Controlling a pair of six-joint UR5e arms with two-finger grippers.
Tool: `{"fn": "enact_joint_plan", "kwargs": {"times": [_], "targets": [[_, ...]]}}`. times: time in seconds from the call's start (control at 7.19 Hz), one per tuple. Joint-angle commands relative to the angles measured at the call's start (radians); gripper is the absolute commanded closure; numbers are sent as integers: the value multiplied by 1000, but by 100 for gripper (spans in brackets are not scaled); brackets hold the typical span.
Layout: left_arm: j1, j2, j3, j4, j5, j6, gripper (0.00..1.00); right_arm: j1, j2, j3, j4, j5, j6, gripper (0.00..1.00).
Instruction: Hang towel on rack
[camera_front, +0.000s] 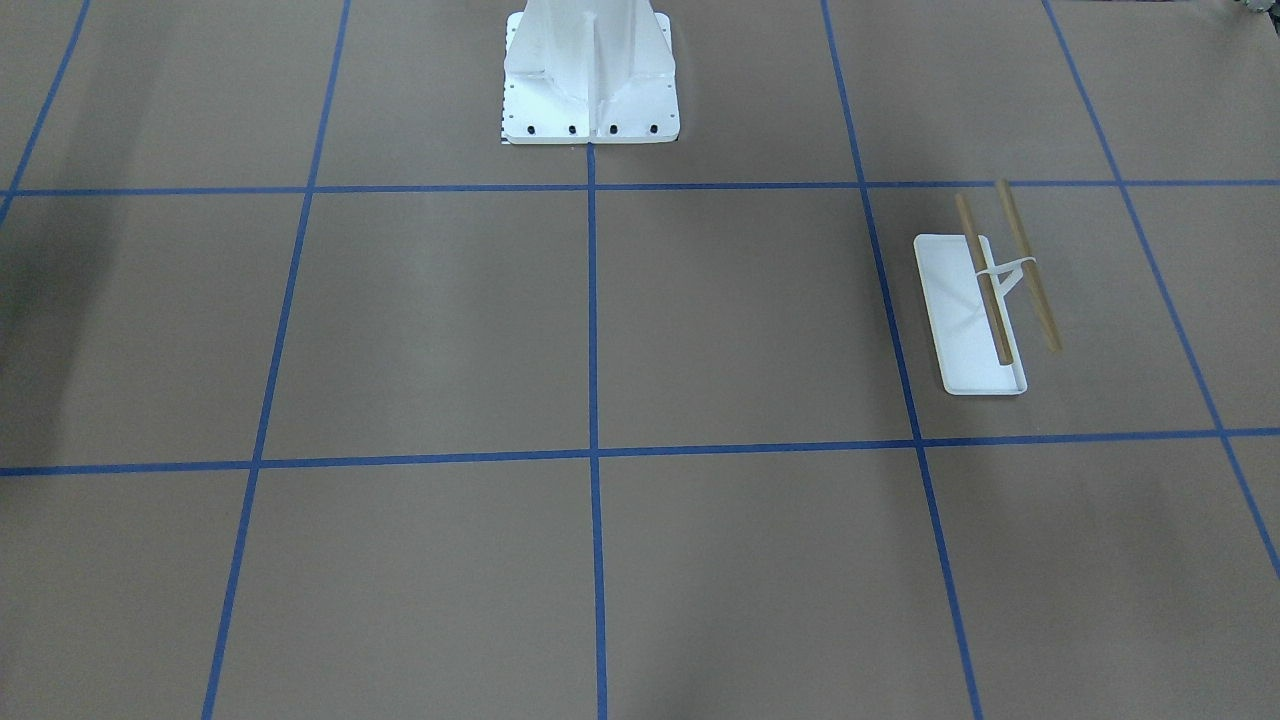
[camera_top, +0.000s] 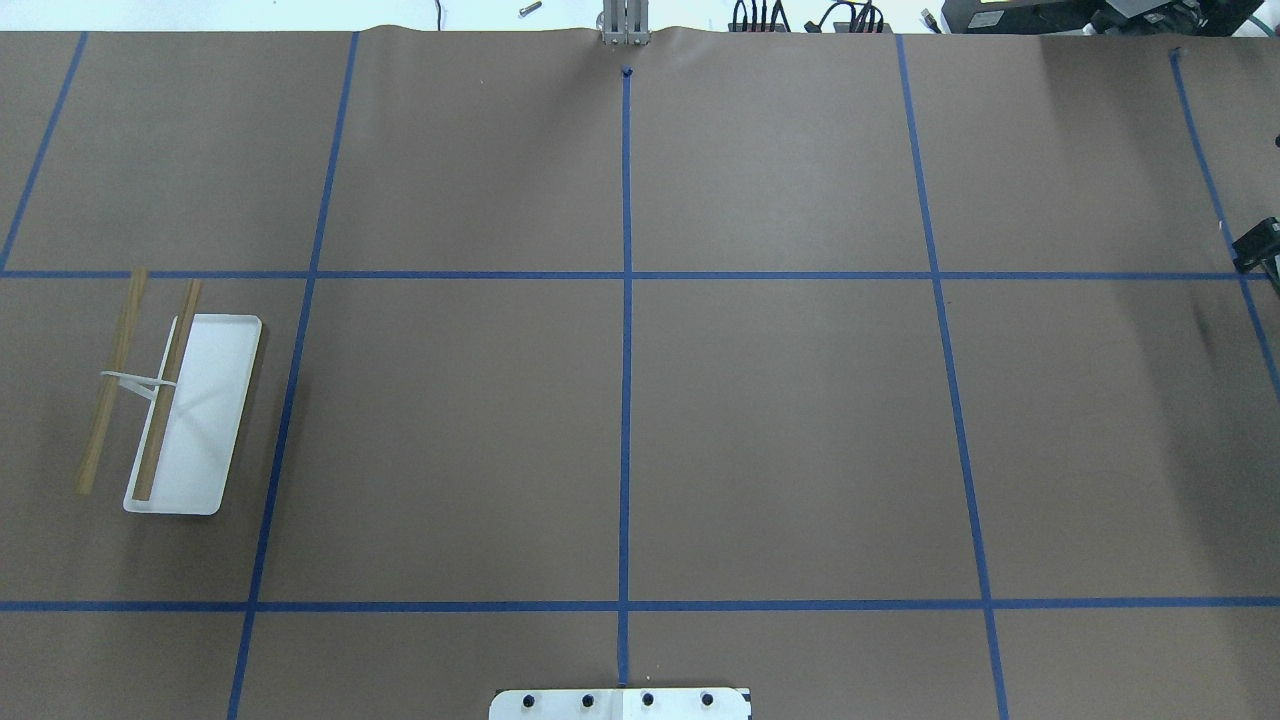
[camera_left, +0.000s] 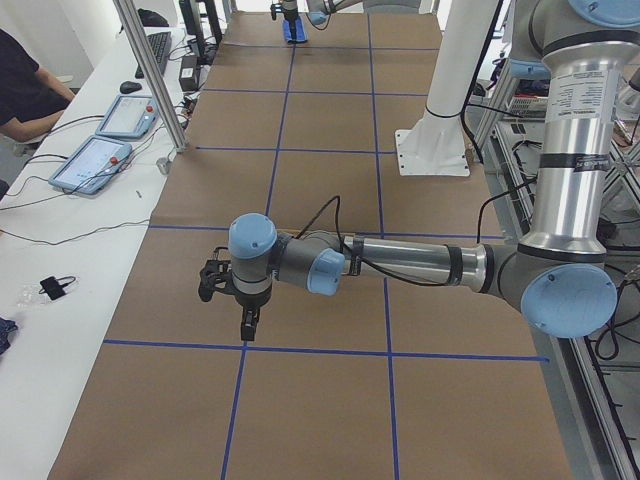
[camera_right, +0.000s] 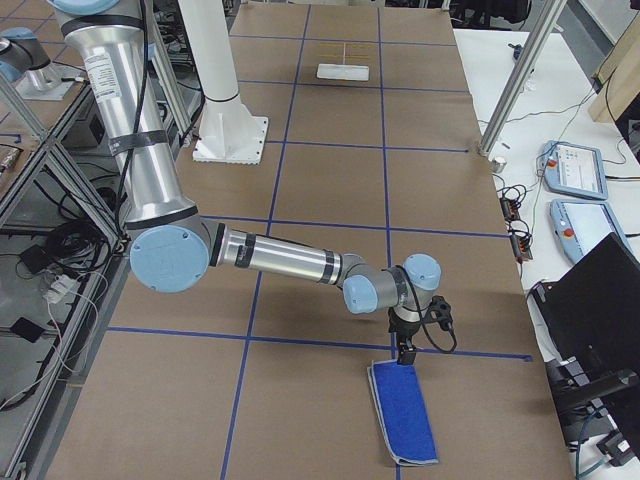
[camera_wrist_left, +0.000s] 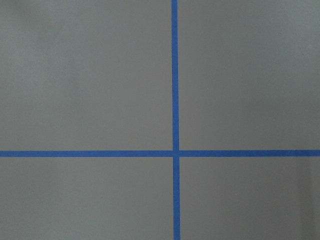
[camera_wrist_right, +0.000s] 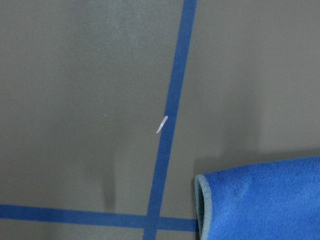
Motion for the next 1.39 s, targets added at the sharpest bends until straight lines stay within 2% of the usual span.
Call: {"fn": "enact_joint_plan", "kwargs": {"times": [0.0, 0.7, 0.97, 1.25], "targets": [[0, -3, -1, 0, 0, 0, 2, -2, 13, -33, 0, -4, -3, 0], [0, -8, -1, 0, 0, -2, 2, -2, 16, -69, 2, -25, -10, 0], [0, -12, 1, 2, 0, -2, 2, 1, 21, -82, 2, -27, -10, 15], [0, -14, 1, 2, 0, -2, 2, 3, 21, -90, 3, -37, -10, 24]]}}
